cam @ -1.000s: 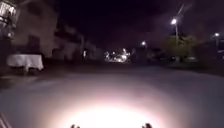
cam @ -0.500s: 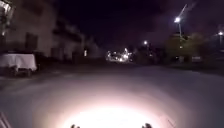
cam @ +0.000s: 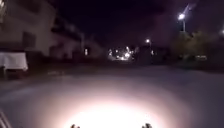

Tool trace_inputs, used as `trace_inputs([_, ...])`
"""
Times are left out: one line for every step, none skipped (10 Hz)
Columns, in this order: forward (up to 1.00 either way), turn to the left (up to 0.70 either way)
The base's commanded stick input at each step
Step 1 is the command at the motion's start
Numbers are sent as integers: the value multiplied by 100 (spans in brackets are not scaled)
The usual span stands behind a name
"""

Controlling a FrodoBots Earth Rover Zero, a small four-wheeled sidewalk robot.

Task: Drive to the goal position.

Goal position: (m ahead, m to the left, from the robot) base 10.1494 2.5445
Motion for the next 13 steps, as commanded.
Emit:
trace_inputs([85,0])
trace_inputs([85,0])
trace_inputs([85,0])
trace_inputs([85,0])
trace_inputs([85,0])
trace_inputs([85,0])
trace_inputs([85,0])
trace_inputs([85,0])
trace_inputs([85,0])
trace_inputs([85,0])
trace_inputs([85,0])
trace_inputs([85,0])
trace_inputs([85,0])
